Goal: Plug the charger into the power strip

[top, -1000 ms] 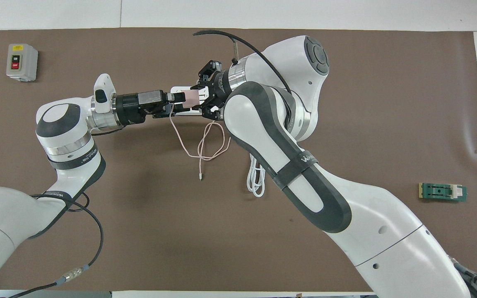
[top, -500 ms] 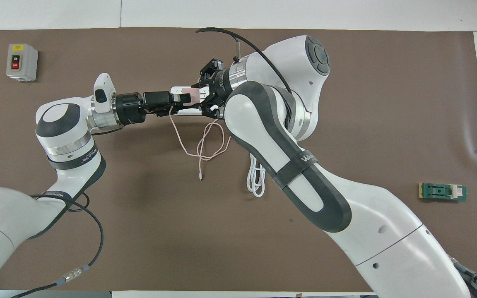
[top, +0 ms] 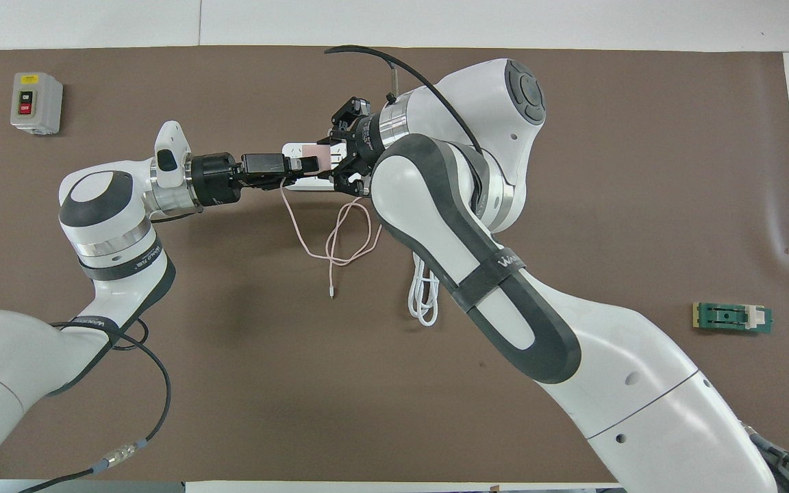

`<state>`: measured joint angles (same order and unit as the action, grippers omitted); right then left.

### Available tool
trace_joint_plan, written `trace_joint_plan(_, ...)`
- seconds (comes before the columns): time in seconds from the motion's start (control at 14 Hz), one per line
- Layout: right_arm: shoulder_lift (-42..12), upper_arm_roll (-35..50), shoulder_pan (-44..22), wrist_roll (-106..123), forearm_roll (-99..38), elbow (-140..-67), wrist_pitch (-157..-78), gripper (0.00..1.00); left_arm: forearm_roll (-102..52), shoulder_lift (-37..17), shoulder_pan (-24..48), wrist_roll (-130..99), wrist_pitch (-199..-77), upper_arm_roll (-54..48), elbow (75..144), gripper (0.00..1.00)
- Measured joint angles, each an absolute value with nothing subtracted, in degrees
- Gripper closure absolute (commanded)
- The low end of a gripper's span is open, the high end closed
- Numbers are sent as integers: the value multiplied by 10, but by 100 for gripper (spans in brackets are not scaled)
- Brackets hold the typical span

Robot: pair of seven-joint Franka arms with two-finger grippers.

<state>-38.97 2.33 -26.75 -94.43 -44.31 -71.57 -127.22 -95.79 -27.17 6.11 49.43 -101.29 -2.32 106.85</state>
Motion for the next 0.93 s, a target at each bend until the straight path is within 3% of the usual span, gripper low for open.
trace_joint_plan(0.29,-389,14,-262,-967,-443,-708,-1273,0,-958,-271,61,504,-1028,-20,1067,100)
trace_joint_plan(0.57,-369,8,-205,-969,-443,-695,-1234,0,-916,-255,58,484,-1063,-2,1060,100)
trace_joint_plan(0.93,-313,6,-108,-963,-394,-693,-1156,0,-684,-187,56,337,-1114,44,1047,100)
